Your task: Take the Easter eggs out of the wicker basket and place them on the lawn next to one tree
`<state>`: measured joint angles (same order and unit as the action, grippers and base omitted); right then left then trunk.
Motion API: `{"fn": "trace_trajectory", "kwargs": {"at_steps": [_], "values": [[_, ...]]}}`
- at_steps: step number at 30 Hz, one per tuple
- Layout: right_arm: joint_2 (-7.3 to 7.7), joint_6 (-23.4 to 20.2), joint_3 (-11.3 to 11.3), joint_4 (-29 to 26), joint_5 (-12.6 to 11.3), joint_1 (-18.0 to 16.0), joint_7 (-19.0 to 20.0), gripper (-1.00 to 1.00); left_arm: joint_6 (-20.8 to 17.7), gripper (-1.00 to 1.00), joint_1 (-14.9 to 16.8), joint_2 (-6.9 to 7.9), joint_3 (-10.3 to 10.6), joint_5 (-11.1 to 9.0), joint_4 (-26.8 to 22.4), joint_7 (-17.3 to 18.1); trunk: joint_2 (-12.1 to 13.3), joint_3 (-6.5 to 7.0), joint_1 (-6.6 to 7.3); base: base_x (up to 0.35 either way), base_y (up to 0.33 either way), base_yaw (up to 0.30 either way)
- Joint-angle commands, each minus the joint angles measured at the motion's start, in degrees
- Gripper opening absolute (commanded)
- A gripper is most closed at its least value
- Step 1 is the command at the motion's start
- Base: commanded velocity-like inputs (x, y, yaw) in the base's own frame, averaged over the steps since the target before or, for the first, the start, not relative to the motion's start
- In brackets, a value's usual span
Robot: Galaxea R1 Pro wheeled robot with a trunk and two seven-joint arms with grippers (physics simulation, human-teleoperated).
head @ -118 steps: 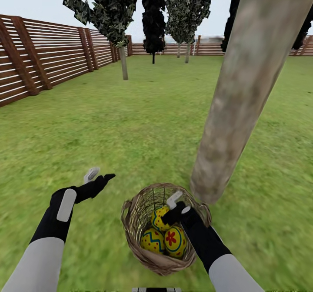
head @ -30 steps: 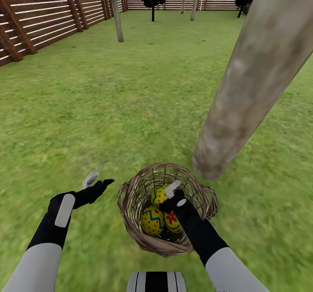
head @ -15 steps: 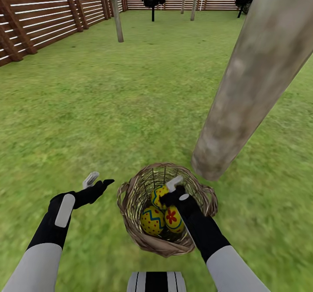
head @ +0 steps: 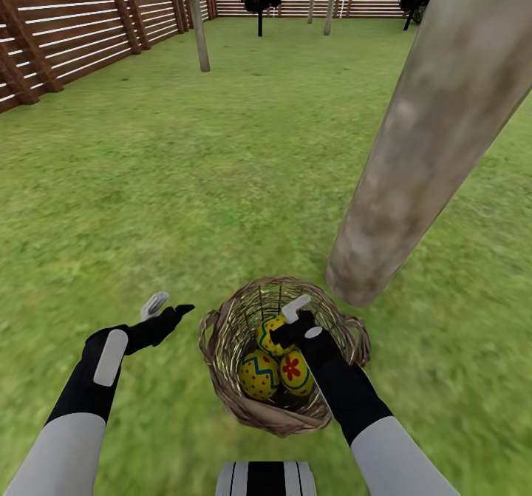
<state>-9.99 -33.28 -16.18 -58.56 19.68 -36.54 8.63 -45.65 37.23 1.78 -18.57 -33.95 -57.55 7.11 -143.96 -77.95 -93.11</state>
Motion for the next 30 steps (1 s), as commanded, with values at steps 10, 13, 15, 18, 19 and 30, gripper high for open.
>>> {"fn": "trace_trajectory", "kwargs": {"at_steps": [10,13,15,18,19,30], "values": [[-0.01,-0.3,0.0,-0.1,0.5,0.0,0.4,1.0,-0.3,1.0,0.0,-0.02,-0.2,0.2,0.0,0.4,-0.1,-1.81,-0.2,0.0,0.0,0.0],[-0.01,-0.3,-0.1,-0.2,0.5,-0.2,0.4,1.0,-0.3,1.0,0.0,-0.02,-0.2,0.2,0.0,0.4,-0.1,-2.03,-0.22,0.0,0.0,0.0],[-0.01,-0.3,-0.1,-0.2,0.5,-0.6,0.4,1.0,-0.3,1.0,0.0,-0.02,-0.1,0.3,0.0,0.4,-0.2,-2.26,-0.25,0.0,0.0,0.0],[-0.01,-0.3,0.0,0.2,0.4,-2.2,0.4,1.0,-0.3,1.0,0.0,-0.02,-0.1,0.2,0.0,0.4,-0.2,-2.92,-0.32,0.0,0.0,0.0],[-0.01,-0.3,0.0,0.3,0.3,-2.6,0.4,1.0,-0.3,1.0,0.0,-0.02,-0.1,0.3,0.0,0.4,-0.2,-3.14,-0.35,0.0,0.0,0.0],[-0.01,-0.3,-0.2,6.7,-7.6,-6.8,0.3,1.0,-0.3,1.0,0.0,-0.03,-0.1,0.3,0.0,0.4,-0.3,-4.69,-0.53,0.0,0.0,0.0]]}}
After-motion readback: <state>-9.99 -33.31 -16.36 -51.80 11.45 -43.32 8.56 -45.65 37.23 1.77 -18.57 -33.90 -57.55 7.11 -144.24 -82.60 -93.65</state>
